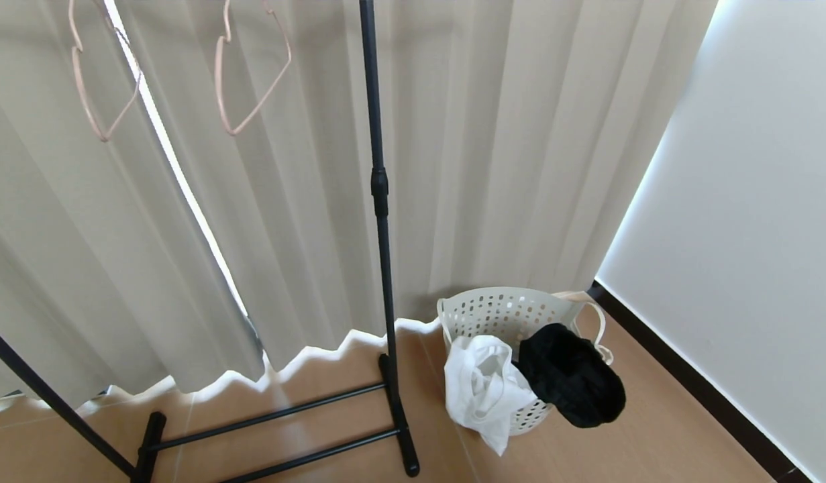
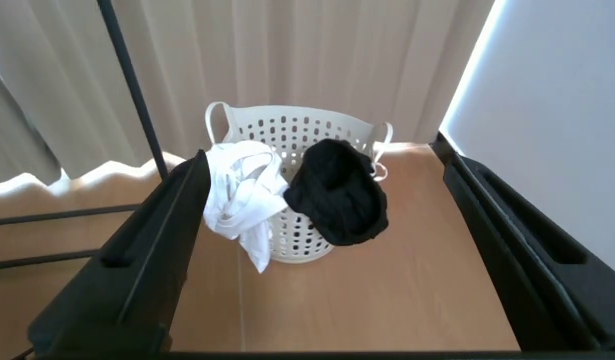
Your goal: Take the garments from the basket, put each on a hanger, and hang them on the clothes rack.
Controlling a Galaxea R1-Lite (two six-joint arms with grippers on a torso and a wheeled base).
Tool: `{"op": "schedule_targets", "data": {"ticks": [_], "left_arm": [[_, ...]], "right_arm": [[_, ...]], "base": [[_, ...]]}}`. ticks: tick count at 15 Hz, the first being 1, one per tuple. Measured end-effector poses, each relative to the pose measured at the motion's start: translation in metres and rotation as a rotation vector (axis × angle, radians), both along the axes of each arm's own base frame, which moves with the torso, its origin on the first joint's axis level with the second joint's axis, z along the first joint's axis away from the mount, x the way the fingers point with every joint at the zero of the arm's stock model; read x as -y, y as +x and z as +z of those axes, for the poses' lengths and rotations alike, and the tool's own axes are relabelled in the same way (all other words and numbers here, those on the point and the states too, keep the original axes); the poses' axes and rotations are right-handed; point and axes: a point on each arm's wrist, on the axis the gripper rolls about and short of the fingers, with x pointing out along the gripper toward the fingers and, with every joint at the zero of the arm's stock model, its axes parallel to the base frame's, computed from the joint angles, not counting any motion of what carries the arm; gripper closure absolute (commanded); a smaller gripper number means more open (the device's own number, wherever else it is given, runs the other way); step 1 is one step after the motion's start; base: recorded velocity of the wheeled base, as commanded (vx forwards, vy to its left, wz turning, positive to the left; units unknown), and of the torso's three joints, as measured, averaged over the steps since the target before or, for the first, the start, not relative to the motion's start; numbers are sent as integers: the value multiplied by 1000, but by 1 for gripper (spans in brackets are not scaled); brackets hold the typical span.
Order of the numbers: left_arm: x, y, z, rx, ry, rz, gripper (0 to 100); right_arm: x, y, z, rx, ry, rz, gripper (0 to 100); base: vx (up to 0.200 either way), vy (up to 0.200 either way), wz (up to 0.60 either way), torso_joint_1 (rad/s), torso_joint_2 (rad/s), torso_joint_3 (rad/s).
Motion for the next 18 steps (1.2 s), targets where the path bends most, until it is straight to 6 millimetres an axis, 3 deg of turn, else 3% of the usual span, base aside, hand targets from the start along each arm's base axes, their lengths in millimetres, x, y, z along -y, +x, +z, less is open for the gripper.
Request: {"op": "schedule_targets", "data": {"ticks": [8, 18], "left_arm": [[0, 0, 0, 0, -1, 0, 0], [0, 0, 0, -1, -1, -1, 0]], "right_arm": [[0, 0, 0, 0, -1, 0, 0], [0, 0, 0, -1, 0, 0, 0]], "base": [[0, 0, 0, 0, 0, 0], [0, 0, 0, 4, 1, -179]]}}
